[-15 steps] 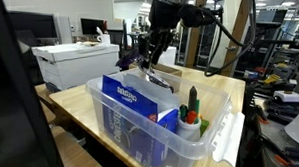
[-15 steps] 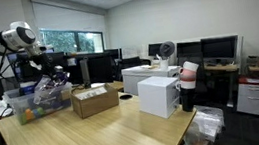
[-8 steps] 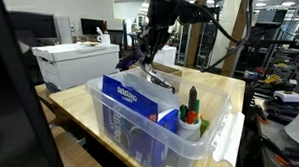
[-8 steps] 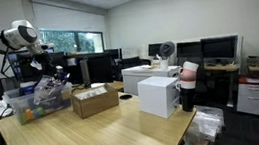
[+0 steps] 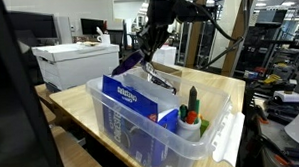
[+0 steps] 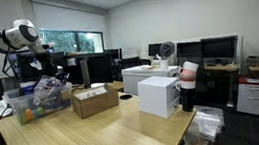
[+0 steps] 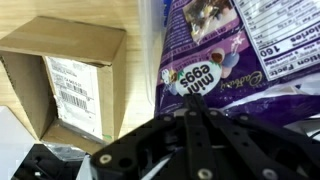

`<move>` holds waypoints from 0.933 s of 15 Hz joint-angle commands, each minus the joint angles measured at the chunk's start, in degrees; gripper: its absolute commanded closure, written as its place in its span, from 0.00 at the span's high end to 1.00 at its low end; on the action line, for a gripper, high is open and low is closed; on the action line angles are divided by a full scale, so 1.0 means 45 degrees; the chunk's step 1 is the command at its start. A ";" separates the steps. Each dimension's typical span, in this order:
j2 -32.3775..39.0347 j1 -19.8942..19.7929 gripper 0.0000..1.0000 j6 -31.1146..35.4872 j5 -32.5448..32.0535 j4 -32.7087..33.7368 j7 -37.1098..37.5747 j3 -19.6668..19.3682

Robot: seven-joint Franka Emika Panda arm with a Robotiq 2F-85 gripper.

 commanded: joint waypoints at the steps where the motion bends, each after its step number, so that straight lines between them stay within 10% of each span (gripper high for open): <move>1: -0.0121 -0.0113 0.02 0.0572 0.0391 -0.0454 0.0103 0.0097; 14: 0.0634 0.0101 0.02 0.2267 -0.0217 -0.1454 0.0682 0.0097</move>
